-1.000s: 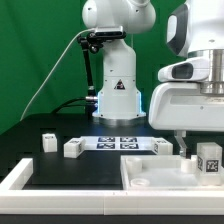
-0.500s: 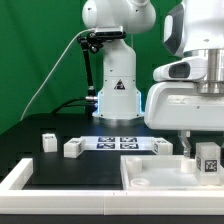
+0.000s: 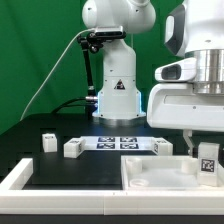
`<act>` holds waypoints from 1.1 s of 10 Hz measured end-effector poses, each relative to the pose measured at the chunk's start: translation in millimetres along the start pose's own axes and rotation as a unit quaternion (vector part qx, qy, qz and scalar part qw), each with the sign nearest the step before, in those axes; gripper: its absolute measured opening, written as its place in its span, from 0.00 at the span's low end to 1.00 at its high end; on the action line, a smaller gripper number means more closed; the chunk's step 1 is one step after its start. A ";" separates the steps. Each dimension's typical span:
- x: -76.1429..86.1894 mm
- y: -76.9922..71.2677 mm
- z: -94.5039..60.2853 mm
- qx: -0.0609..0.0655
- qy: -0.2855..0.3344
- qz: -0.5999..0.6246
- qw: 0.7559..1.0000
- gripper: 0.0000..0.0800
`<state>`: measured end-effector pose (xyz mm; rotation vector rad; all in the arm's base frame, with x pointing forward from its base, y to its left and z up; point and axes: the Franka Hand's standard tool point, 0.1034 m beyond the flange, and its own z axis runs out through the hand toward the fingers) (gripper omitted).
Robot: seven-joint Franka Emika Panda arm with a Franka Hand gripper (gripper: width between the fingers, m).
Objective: Assemble one leg
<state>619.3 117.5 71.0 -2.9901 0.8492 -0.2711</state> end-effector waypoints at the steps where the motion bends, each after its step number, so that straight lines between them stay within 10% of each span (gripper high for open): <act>1: 0.9 0.2 0.5 0.005 0.002 0.080 0.997 0.36; 7: 0.4 2.1 1.2 0.005 -0.018 0.447 0.895 0.37; 11: 1.3 4.0 1.7 0.004 -0.026 0.497 0.867 0.45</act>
Offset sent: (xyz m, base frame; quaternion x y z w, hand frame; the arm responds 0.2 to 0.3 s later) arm 0.0007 -0.0031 -0.0050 -0.0163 -0.0126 0.3577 0.9336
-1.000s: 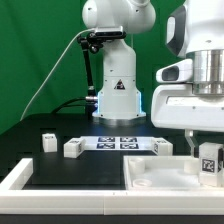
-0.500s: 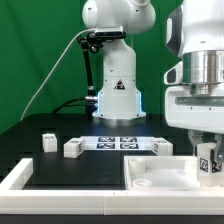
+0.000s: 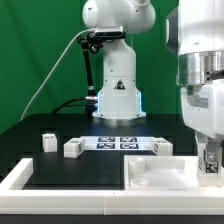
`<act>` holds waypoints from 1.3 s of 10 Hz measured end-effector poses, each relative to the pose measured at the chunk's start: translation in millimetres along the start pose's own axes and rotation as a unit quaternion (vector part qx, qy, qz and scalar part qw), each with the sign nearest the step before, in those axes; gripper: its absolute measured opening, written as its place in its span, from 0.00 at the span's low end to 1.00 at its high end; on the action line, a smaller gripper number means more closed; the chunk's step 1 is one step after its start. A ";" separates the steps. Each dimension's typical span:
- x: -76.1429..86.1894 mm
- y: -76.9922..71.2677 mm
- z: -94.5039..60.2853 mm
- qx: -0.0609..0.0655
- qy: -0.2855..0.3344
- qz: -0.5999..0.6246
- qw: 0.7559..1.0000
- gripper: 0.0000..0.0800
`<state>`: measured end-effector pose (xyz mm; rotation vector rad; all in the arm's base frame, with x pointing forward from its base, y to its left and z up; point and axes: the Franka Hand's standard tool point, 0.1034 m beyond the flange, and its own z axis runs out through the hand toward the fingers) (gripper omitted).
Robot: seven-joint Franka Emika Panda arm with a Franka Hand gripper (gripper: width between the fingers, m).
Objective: Assemble one leg
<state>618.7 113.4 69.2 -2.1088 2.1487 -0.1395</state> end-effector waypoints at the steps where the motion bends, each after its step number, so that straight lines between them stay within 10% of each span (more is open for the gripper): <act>1: 0.0 0.2 0.0 -0.001 0.000 -0.017 1.000 0.45; 3: 1.2 -0.3 -0.1 -0.001 0.001 -0.111 0.994 0.78; 7: -7.8 1.9 0.9 -0.003 0.006 -0.320 0.947 0.81; 13: 0.6 -4.5 -3.6 -0.023 0.011 -0.658 0.753 0.81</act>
Offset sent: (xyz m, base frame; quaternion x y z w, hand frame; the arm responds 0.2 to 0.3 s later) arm -0.0013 0.0067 0.0005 -0.0163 -0.0176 -0.3099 0.9505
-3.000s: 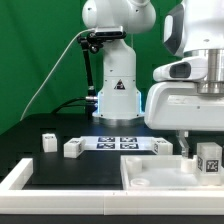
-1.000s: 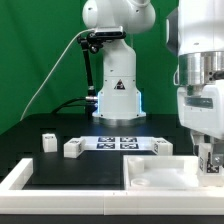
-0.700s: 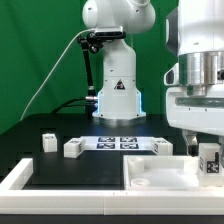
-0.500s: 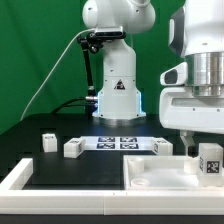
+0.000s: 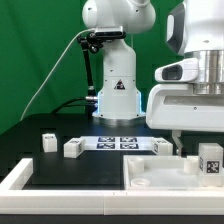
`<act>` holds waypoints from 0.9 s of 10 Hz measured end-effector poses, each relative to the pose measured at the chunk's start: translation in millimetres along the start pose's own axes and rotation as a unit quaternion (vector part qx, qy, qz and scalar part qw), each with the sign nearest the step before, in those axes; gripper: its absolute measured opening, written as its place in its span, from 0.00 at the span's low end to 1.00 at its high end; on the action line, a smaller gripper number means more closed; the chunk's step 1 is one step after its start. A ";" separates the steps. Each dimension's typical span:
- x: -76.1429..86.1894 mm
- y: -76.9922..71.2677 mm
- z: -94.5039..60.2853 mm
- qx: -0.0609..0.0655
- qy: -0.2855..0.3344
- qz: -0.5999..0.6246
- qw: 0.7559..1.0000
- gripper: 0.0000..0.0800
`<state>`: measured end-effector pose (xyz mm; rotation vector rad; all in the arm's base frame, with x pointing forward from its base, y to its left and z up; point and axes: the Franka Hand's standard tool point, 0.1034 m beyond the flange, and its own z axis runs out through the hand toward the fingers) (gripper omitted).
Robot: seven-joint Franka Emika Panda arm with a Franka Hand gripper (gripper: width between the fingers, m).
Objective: Assemble one leg
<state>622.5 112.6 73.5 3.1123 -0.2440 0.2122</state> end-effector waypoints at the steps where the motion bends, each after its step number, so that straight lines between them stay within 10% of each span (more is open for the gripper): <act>1: 2.2 0.2 -2.3 -0.004 -0.006 -0.067 0.998 0.81; 7: 3.4 -1.1 -3.9 -0.003 -0.005 -0.083 0.997 0.80; 9: 3.4 -0.9 -3.8 -0.003 -0.005 -0.082 0.997 0.36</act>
Offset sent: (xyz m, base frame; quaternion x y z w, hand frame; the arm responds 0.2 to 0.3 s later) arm -0.0060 0.0127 0.0035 0.0230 -0.0262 0.0342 0.9988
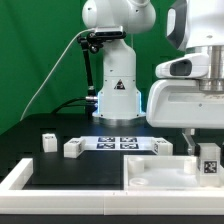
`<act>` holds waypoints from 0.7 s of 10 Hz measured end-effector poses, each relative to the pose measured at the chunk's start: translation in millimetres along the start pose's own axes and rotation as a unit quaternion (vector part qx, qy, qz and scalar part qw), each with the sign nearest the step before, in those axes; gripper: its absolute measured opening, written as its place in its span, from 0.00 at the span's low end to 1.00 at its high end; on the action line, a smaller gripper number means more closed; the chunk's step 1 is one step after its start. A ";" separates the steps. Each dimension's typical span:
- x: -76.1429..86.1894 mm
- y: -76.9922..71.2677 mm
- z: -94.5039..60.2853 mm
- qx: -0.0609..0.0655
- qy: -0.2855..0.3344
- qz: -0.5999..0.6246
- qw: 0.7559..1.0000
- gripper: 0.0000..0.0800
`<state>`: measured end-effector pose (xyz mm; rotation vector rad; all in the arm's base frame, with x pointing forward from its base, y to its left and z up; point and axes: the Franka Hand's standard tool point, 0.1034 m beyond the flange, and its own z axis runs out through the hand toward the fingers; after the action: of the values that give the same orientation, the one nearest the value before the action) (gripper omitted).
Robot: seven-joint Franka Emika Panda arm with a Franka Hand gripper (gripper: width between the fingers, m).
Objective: Assemble one leg
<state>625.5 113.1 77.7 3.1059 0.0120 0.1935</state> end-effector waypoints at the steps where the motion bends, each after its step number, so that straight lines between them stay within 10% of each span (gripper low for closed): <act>1: -0.1 0.0 0.2 0.000 0.000 0.022 1.000 0.36; 7: -1.3 14.9 1.2 -0.016 0.009 0.324 0.946 0.36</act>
Offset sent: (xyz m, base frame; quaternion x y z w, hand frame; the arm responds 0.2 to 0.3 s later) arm -0.0010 -0.0197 -0.0015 -0.0782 0.0097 0.3879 0.9183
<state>624.4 98.1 76.8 2.9487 -1.0022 0.2254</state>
